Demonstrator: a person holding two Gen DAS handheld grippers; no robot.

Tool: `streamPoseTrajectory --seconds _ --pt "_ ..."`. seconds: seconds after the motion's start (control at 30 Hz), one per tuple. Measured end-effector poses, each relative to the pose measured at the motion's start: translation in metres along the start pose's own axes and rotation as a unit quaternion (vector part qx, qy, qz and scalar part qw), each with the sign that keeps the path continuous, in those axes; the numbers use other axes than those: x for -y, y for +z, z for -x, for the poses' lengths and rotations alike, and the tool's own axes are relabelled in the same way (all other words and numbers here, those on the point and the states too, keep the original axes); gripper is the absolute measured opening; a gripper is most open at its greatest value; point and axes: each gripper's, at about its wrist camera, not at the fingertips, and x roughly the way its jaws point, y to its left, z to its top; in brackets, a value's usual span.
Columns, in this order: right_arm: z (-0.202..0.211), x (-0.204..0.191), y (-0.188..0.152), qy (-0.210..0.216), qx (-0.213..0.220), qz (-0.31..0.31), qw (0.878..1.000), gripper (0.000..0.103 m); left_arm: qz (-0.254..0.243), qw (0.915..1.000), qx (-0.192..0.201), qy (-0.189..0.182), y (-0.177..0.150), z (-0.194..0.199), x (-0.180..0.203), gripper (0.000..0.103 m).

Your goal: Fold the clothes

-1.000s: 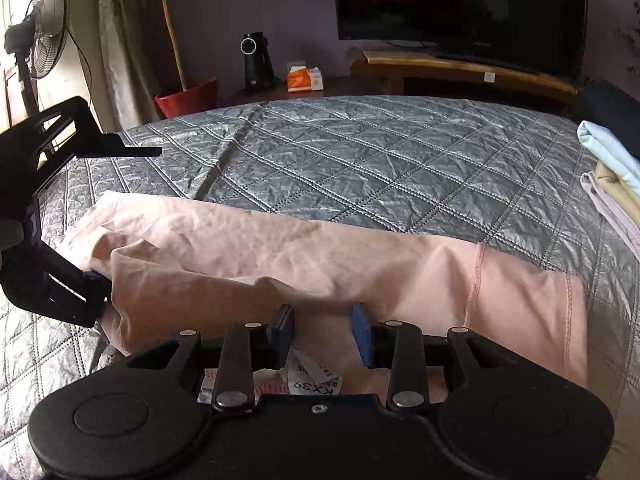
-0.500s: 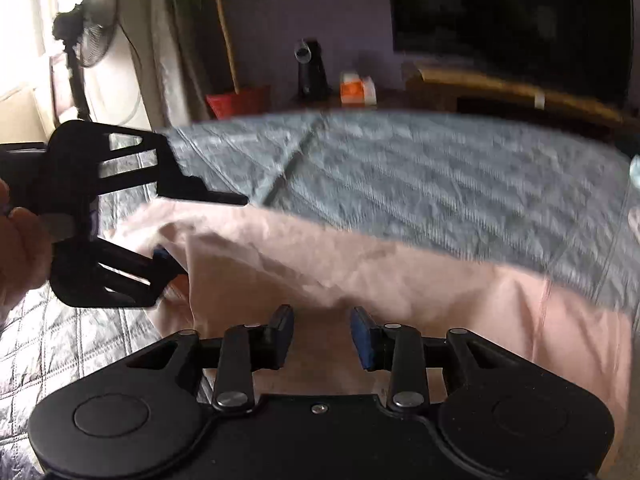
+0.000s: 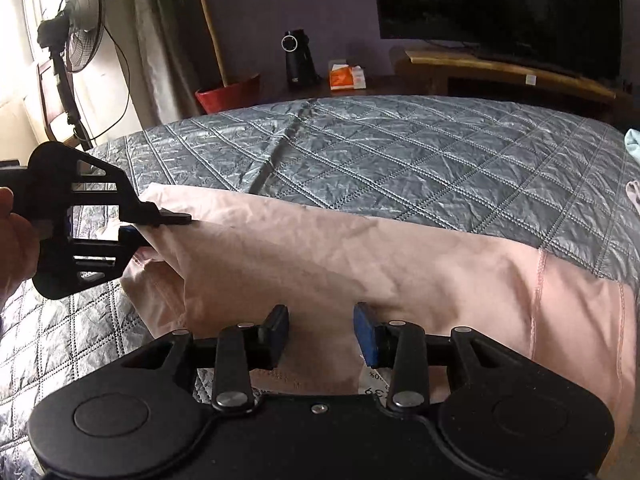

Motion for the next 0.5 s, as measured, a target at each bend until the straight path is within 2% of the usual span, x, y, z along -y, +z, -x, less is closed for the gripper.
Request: streamPoseTrajectory --seconds 0.17,0.33,0.5 --pt "0.002 -0.003 -0.004 -0.002 0.004 0.017 1.000 0.036 0.024 0.9993 0.028 0.004 0.005 0.016 -0.013 0.006" --pt "0.001 -0.002 -0.004 -0.001 0.004 0.008 1.000 0.036 0.009 0.9988 0.044 0.017 0.012 0.028 -0.011 0.008" --pt "0.002 -0.002 -0.005 0.000 0.004 0.006 1.000 0.036 0.006 0.9968 0.079 0.006 0.022 0.036 -0.008 0.010"
